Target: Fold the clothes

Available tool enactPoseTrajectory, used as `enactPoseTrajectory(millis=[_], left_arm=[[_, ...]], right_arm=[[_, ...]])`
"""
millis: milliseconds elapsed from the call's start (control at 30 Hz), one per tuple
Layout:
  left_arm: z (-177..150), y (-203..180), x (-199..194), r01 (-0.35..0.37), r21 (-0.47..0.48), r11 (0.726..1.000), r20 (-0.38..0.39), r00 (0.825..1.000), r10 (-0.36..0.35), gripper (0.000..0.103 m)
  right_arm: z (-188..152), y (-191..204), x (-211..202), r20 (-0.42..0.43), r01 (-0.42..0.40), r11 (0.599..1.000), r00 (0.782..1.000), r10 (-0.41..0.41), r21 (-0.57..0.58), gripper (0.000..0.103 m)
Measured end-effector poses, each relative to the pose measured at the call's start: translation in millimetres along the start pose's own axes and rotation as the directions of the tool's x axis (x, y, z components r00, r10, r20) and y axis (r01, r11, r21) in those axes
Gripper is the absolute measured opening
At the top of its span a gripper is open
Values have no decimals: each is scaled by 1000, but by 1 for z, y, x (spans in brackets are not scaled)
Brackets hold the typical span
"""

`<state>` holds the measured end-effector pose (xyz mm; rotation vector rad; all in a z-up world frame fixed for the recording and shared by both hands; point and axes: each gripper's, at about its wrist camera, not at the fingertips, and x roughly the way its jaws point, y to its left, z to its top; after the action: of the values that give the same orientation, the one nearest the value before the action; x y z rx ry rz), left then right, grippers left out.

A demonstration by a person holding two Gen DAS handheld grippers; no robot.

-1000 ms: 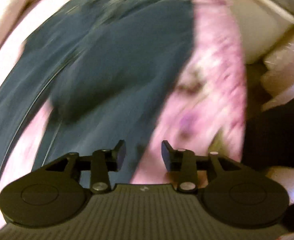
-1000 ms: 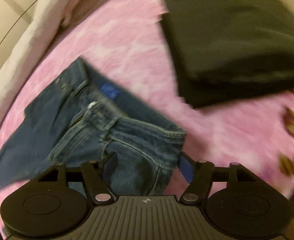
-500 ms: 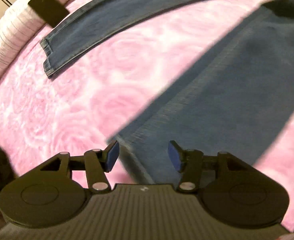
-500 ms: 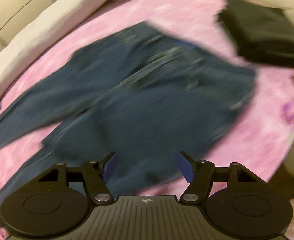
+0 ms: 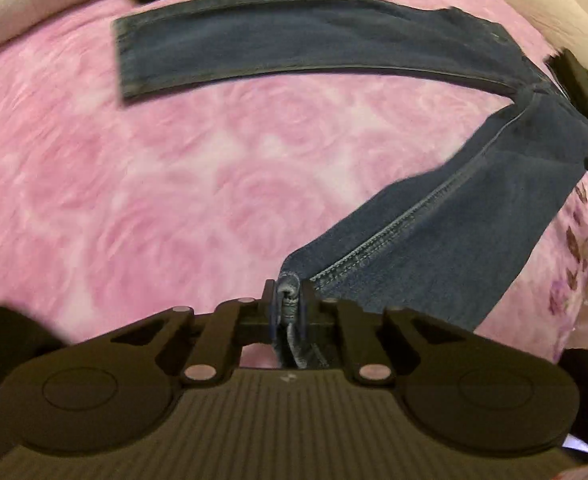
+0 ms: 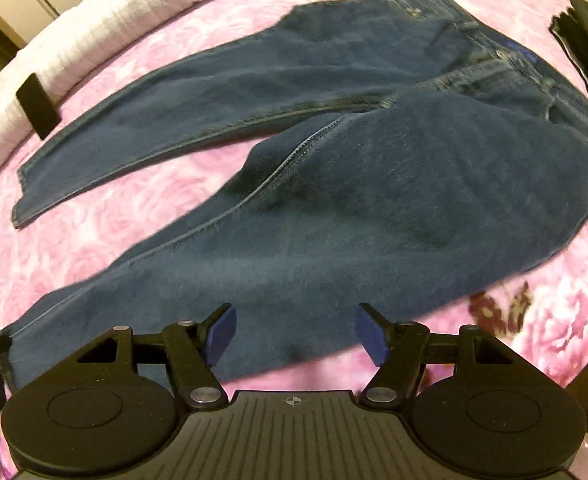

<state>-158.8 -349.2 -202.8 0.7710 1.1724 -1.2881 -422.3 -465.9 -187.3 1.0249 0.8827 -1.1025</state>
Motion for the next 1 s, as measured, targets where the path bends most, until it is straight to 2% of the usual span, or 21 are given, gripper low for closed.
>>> enactPoseTrajectory(millis=[33, 100, 200, 267, 333, 367, 433, 500, 600, 733, 767, 800, 833, 867, 900, 1000], left_arm=[[-3, 3, -7, -6, -12, 1000, -13, 1000, 6, 9], [-10, 9, 0, -6, -32, 999, -99, 995, 3, 9], [-15, 9, 15, -3, -63, 998, -185, 983, -9, 9], [-15, 10, 12, -28, -84, 996, -148, 989, 15, 11], [-19, 14, 7, -56, -119, 991, -112, 993, 43, 25], [-22, 18, 3, -72, -144, 987, -96, 994, 59, 28], [-33, 24, -6, -107, -187, 976, -82, 992, 93, 28], [-49, 32, -10, -79, -268, 960, -101, 993, 54, 30], [-78, 26, -3, 2, -377, 926, -106, 993, -46, 32], [-97, 1, 24, 42, -383, 923, -137, 985, -101, 33], [-99, -6, 27, 31, -382, 924, -128, 988, -86, 35], [-99, -11, 27, 14, -371, 928, -125, 990, -65, 33], [-100, -9, 21, 24, -378, 925, -124, 989, -76, 16], [-102, -7, 14, 34, -386, 922, -123, 989, -88, 7], [-103, -5, 7, 44, -394, 918, -121, 988, -100, 4], [-111, 0, -21, 61, -399, 915, -136, 983, -125, 3]], right_arm=[[0, 2, -1, 1, -4, 1000, 1000, 4, -15, 68], [-6, 6, -2, 1, 0, 999, 1000, 0, -44, 68], [-16, 5, 0, -21, 5, 999, 1000, -6, -49, 68], [-23, 1, 1, -36, 5, 999, 999, -7, -37, 68], [-30, -3, 1, -43, 4, 1000, 999, -5, -15, 68], [-33, -5, 1, -50, 7, 1000, 999, -7, -7, 68], [-40, -5, 2, -64, 4, 1000, 998, -4, 0, 68], [-46, -1, 5, -86, 1, 1000, 996, -1, -5, 68], [-53, 6, 11, -116, -11, 1000, 993, 9, -14, 68], [-54, 15, 15, -127, -21, 999, 992, 16, -33, 68], [-52, 16, 14, -121, -21, 999, 993, 16, -45, 68], [-50, 18, 13, -113, -20, 998, 994, 13, -57, 68], [-49, 18, 12, -107, -15, 998, 994, 8, -66, 68], [-48, 18, 11, -102, -8, 997, 995, 0, -71, 68], [-46, 18, 10, -100, 1, 998, 995, -8, -70, 68], [-40, 16, 8, -96, 16, 999, 995, -21, -50, 68]])
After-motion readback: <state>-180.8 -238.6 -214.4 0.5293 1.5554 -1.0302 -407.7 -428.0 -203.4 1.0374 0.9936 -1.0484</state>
